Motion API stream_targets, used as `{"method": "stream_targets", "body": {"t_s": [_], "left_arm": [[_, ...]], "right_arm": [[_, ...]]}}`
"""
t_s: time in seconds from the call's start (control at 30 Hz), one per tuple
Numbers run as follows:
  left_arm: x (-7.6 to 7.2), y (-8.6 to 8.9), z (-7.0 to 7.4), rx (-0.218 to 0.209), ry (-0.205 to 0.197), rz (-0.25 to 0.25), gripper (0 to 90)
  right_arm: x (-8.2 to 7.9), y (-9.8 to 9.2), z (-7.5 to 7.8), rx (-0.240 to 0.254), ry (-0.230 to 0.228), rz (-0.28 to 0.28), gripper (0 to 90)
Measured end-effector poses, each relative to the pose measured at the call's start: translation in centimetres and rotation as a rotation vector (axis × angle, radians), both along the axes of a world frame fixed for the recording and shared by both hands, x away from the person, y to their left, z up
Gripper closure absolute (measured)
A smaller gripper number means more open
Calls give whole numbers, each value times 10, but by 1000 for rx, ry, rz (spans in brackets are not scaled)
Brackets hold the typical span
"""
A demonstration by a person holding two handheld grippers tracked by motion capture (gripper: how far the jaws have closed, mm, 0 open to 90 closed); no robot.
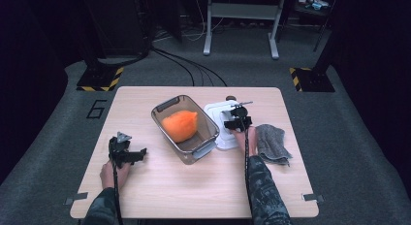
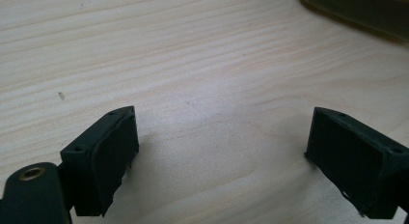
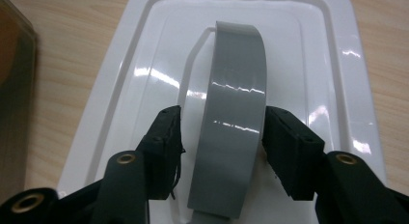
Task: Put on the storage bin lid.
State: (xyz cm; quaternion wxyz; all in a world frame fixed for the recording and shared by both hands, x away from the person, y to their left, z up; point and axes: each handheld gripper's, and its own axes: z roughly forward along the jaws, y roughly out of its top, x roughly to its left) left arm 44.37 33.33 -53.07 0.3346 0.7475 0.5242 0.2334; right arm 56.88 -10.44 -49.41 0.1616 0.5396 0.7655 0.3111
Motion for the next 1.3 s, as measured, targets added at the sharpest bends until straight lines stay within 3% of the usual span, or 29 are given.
{"method": "stream_targets", "body": {"t_s": [0.1,0.2,0.3,0.4,0.43,0.67,0.73,0.87,1.03,1.1,1.3], "left_arm": [[0,0,0,-1,0,0,107],[0,0,0,-1,0,0,107],[0,0,0,-3,-2,1,107],[0,0,0,-2,-2,0,107],[0,0,0,-2,-2,1,107],[0,0,0,-3,-2,2,107],[0,0,0,-2,-2,4,107],[0,-1,0,-3,-2,4,107],[0,-1,0,-3,-2,4,107],[0,-1,0,-2,-2,4,107],[0,-1,0,-2,-1,5,107]], "right_arm": [[1,2,-3,2,6,-2,578],[1,0,-5,49,10,-22,637],[0,0,-5,91,14,-36,655],[0,1,-4,101,13,-30,662],[0,1,-2,99,-5,-27,662],[-2,3,17,103,-17,-21,665],[-3,4,22,93,-39,-17,665],[-2,-2,31,114,-48,-23,666],[-5,-4,48,93,-95,-7,666],[-5,-7,52,105,-88,-16,666],[-8,-18,70,73,-99,-21,666]]}}
